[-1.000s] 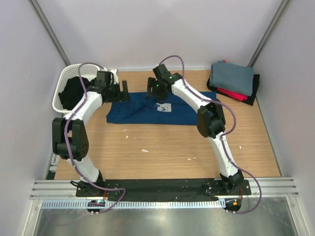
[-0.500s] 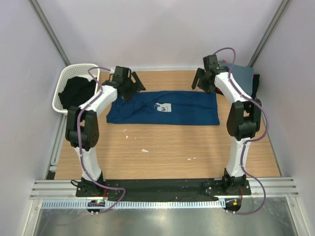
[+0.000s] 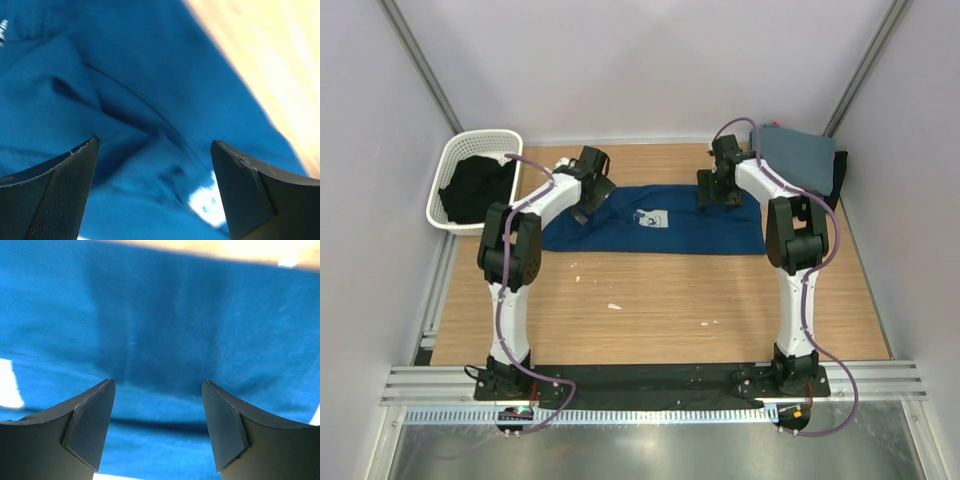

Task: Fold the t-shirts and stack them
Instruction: Fold the tshirt

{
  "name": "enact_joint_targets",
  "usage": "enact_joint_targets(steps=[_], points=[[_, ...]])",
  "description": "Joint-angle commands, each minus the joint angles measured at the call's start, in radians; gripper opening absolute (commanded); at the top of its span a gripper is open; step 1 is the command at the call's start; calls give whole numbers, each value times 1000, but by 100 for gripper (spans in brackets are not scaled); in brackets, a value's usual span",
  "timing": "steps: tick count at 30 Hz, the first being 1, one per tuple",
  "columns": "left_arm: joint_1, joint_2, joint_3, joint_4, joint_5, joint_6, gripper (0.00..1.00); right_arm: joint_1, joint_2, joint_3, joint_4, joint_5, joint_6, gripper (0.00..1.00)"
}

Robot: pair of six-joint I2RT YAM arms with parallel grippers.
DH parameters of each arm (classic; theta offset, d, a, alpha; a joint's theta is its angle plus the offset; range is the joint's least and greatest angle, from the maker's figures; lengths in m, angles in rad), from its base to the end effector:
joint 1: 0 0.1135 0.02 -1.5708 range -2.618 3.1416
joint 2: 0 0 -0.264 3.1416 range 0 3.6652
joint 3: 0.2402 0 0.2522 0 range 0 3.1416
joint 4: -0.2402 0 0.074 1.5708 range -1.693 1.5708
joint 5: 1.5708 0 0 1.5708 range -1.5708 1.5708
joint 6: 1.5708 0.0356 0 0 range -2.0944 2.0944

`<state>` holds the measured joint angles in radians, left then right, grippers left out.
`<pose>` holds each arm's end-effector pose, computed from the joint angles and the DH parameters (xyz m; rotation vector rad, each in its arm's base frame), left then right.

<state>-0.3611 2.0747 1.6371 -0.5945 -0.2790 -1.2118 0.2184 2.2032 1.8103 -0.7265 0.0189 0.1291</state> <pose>0.4247 -0.1499 0.2023 -1.1459 2.2893 -0.2462 0.4620 0.1019 0.1895 -0.1143 2.6902 0.0818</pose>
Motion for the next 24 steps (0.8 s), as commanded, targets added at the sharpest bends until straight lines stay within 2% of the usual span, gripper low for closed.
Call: enact_joint_targets(steps=[1, 4, 8, 12, 13, 16, 18, 22, 24], points=[[14, 77, 61, -90, -103, -65, 94, -5, 9, -64, 30, -5, -22, 76], [34, 114, 105, -106, -91, -43, 94, -5, -29, -158, 52, -5, 1, 76], [66, 203, 167, -108, -42, -11, 92, -5, -161, -331, 123, -71, 61, 76], [82, 289, 279, -93, -34, 153, 91, 10, -240, -503, 153, -91, 127, 76], [83, 309, 350, -79, -11, 197, 90, 19, -255, -526, 156, -89, 135, 75], [83, 418, 508, -131, 70, 279, 87, 74, -325, -621, 160, -76, 168, 76], [77, 449, 532, -131, 86, 285, 85, 140, -390, -689, 164, -57, 194, 75], [65, 476, 529, -33, 113, 345, 84, 278, -477, -793, 190, -22, 277, 76], [54, 502, 599, -36, 197, 420, 81, 338, -496, -837, 208, -25, 354, 76]])
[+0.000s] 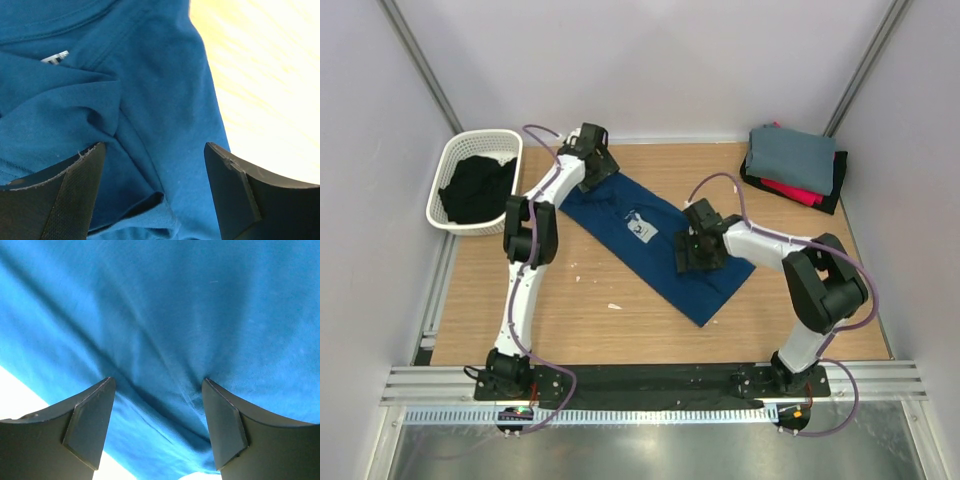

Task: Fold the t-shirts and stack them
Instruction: Fold the tshirt

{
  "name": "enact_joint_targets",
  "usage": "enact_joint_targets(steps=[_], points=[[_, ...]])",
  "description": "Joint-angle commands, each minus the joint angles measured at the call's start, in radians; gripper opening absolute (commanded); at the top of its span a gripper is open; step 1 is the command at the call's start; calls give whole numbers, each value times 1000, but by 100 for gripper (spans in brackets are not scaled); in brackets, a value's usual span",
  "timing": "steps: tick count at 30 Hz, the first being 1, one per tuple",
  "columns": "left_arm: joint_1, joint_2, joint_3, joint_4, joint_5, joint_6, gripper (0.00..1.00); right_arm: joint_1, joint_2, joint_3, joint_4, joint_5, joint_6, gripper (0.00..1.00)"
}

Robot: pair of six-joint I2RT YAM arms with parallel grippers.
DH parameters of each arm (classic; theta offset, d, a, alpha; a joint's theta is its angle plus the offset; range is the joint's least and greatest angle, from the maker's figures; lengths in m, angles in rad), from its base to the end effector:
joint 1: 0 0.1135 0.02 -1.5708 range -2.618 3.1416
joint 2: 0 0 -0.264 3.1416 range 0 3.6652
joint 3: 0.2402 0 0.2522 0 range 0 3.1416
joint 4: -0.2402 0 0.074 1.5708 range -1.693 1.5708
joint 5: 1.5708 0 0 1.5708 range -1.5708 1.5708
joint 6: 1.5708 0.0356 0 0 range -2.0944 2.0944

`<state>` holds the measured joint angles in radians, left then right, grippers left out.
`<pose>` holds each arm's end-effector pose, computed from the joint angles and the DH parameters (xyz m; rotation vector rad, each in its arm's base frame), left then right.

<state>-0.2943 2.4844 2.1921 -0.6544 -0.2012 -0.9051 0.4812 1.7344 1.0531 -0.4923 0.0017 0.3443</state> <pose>0.5231 -0.1511 0.1733 -0.8313 2.3654 -0.2474 0.2956 0.1543 0.1652 -0.1889 2.7622 0.2213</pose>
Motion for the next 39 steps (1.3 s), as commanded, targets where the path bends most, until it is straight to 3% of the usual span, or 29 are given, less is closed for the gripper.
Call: enact_joint_targets(steps=[1, 5, 10, 13, 21, 28, 32, 39], points=[[-17, 125, 81, 25, 155, 159, 81, 97, -42, -93, -20, -9, 162, 76], [-64, 163, 181, 15, 288, 320, 81, 204, -81, -157, 30, -6, 272, 75], [-111, 202, 256, 10, 374, 347, 81, 350, -95, -209, 40, 37, 390, 75], [-137, 212, 250, 44, 443, 275, 80, 427, -111, -229, 38, 52, 458, 75], [-197, 263, 290, 173, 456, 115, 79, 545, -111, -252, 40, 95, 535, 75], [-184, 271, 316, 193, 466, 103, 79, 539, -160, -159, -46, 132, 497, 76], [-160, 133, 314, 223, 487, 133, 89, 499, -231, 19, -234, 176, 446, 78], [-100, -157, 247, 306, 508, 138, 94, 223, -338, 301, -413, 201, 410, 81]])
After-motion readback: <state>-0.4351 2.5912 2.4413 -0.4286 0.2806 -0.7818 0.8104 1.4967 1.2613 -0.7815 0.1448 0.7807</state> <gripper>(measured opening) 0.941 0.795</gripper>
